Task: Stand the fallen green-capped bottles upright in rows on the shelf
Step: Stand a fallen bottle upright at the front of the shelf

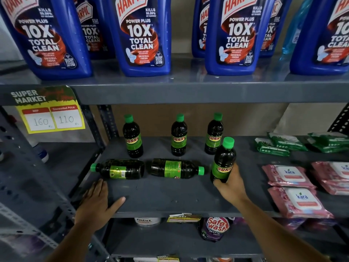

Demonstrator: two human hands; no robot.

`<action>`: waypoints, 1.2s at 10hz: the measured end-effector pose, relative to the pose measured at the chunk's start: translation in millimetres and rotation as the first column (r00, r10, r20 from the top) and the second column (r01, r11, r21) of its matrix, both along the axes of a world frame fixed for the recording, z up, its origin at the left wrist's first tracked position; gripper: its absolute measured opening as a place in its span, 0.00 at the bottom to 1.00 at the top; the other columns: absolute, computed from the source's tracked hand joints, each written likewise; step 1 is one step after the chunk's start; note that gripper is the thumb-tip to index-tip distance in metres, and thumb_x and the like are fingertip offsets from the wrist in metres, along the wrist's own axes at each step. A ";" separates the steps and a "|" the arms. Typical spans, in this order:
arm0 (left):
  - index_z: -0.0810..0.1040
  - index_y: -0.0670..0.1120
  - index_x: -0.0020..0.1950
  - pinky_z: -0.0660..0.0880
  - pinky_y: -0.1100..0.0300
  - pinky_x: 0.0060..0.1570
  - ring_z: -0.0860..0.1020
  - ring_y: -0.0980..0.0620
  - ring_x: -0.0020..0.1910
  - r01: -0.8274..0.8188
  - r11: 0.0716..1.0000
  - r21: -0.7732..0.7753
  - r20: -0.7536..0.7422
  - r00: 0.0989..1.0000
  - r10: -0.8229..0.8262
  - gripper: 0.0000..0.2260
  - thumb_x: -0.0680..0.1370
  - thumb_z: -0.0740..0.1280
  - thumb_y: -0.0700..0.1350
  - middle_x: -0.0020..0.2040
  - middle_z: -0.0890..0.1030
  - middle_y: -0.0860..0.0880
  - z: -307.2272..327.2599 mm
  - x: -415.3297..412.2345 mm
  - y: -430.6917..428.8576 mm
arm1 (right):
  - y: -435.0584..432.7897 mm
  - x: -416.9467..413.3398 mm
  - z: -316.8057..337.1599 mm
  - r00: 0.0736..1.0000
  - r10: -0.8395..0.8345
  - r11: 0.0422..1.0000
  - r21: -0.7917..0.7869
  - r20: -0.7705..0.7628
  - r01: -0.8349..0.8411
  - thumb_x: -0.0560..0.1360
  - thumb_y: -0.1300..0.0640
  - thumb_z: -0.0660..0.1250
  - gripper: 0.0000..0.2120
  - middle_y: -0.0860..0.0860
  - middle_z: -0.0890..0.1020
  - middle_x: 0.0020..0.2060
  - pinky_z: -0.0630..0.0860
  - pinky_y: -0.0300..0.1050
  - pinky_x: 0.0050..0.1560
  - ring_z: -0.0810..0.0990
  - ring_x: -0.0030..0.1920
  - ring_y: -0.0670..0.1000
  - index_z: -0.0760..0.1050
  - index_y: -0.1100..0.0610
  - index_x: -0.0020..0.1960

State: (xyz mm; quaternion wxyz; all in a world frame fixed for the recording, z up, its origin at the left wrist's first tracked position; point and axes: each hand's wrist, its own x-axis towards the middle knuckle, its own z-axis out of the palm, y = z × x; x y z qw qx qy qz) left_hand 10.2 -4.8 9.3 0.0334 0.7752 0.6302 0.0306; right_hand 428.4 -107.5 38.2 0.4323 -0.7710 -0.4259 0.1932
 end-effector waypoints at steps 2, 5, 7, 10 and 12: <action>0.48 0.40 0.76 0.50 0.48 0.74 0.49 0.45 0.76 0.004 1.000 0.002 -0.018 1.000 -0.004 0.55 0.63 0.34 0.78 0.78 0.51 0.42 -1.0 -0.4 1.7 | 3.1 2.3 -2.0 0.999 -0.021 1.000 -0.012 0.050 0.022 0.59 0.46 0.78 0.35 0.48 0.77 0.53 0.78 0.55 0.53 0.78 0.54 0.51 0.65 0.48 0.61; 0.48 0.41 0.76 0.50 0.48 0.74 0.49 0.45 0.76 0.006 1.000 0.006 -0.023 1.000 -0.006 0.54 0.63 0.34 0.78 0.78 0.51 0.42 -1.9 -1.8 1.5 | 8.6 6.7 0.9 0.995 0.068 0.997 -0.039 -0.071 -0.071 0.67 0.59 0.75 0.33 0.50 0.79 0.51 0.72 0.40 0.39 0.78 0.49 0.49 0.63 0.53 0.66; 0.49 0.41 0.76 0.51 0.48 0.74 0.50 0.45 0.76 0.001 1.000 0.008 -0.019 1.000 -0.001 0.54 0.63 0.35 0.78 0.78 0.52 0.42 -2.0 -1.2 2.5 | 10.7 9.6 4.2 0.994 0.075 0.994 -0.075 -0.076 -0.080 0.66 0.58 0.75 0.30 0.50 0.80 0.50 0.73 0.42 0.39 0.78 0.47 0.46 0.64 0.52 0.63; 0.48 0.40 0.76 0.51 0.48 0.74 0.50 0.44 0.76 0.005 1.000 -0.002 -0.027 1.000 -0.005 0.55 0.62 0.33 0.79 0.78 0.51 0.42 -0.7 -1.6 1.0 | 11.6 12.2 2.2 0.993 0.089 0.992 -0.087 -0.074 -0.096 0.67 0.59 0.75 0.30 0.51 0.79 0.51 0.73 0.43 0.41 0.79 0.50 0.50 0.63 0.52 0.63; 0.47 0.41 0.76 0.50 0.48 0.74 0.49 0.45 0.76 0.012 1.000 -0.005 -0.021 1.000 -0.013 0.55 0.62 0.33 0.79 0.78 0.50 0.42 0.6 -0.9 0.2 | -10.3 -5.6 -2.1 0.996 -0.054 0.991 0.123 0.073 0.045 0.59 0.48 0.81 0.41 0.53 0.73 0.59 0.72 0.51 0.60 0.72 0.61 0.51 0.65 0.55 0.66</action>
